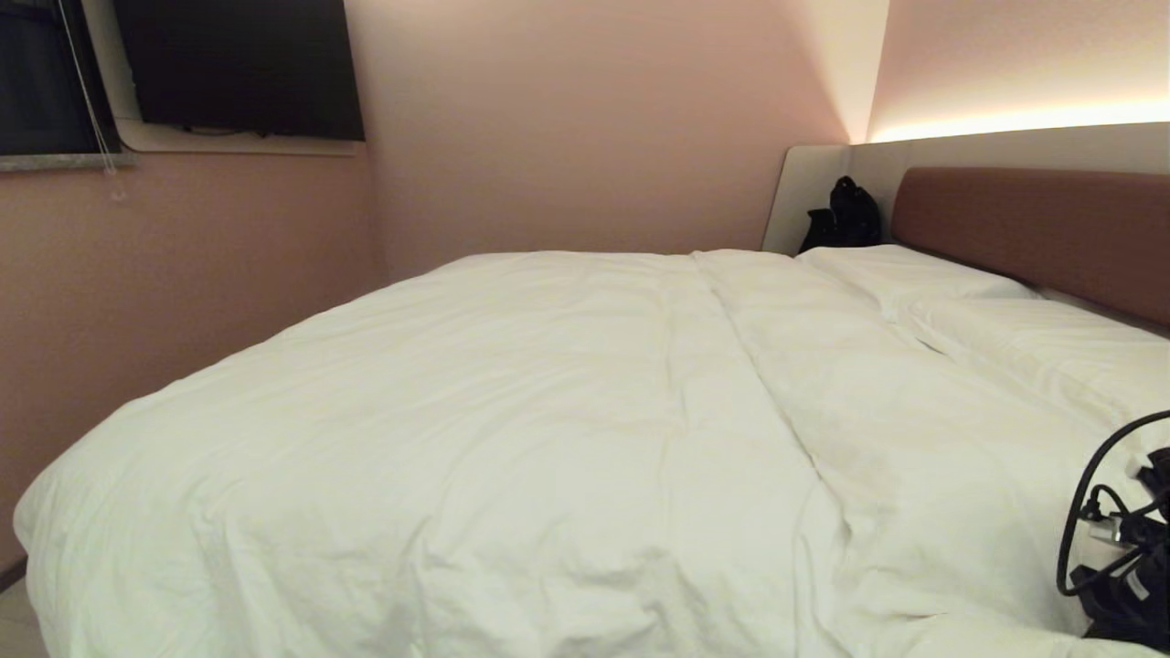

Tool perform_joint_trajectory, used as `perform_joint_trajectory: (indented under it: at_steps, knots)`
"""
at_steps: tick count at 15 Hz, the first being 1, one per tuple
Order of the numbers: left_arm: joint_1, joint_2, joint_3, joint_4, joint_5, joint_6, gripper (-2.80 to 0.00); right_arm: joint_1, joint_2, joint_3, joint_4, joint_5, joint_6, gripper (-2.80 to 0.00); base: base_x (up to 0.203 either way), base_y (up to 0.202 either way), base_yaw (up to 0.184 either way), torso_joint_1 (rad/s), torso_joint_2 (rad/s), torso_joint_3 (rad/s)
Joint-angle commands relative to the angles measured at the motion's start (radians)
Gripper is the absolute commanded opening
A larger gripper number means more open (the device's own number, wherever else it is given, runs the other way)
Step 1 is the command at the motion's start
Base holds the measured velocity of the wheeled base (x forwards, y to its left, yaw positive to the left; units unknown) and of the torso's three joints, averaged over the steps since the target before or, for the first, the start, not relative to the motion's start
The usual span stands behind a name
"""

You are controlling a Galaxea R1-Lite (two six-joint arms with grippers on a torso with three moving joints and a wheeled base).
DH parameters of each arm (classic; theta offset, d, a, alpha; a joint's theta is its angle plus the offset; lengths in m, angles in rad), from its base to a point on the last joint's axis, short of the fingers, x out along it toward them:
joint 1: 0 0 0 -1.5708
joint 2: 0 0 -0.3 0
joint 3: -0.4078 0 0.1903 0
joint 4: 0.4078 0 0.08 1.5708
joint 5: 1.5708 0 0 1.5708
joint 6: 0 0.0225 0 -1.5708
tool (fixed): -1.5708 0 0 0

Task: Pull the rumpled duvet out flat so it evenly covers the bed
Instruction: Flatten the corners of the folded blanket

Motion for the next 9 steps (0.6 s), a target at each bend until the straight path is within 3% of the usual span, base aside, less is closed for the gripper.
perform_joint_trajectory:
  at_steps: [1, 5, 8, 9]
  knots:
    - [0.000, 0.000, 0.000, 0.000, 0.000, 0.000, -2.80, -0.042, 0.034, 0.051, -0.206, -0.071, -0.076, -2.80, 0.000, 0.000, 0.000, 0.000, 0.00, 0.000]
    - [0.000, 0.000, 0.000, 0.000, 0.000, 0.000, -2.80, -0.099, 0.054, 0.083, -0.327, -0.172, -0.127, -2.80, 0.000, 0.000, 0.000, 0.000, 0.00, 0.000]
    - [0.000, 0.000, 0.000, 0.000, 0.000, 0.000, -2.80, -0.104, 0.064, 0.095, -0.354, -0.193, -0.133, -2.80, 0.000, 0.000, 0.000, 0.000, 0.00, 0.000]
    - [0.000, 0.000, 0.000, 0.000, 0.000, 0.000, -2.80, -0.111, 0.088, 0.117, -0.464, -0.228, -0.143, -2.80, 0.000, 0.000, 0.000, 0.000, 0.00, 0.000]
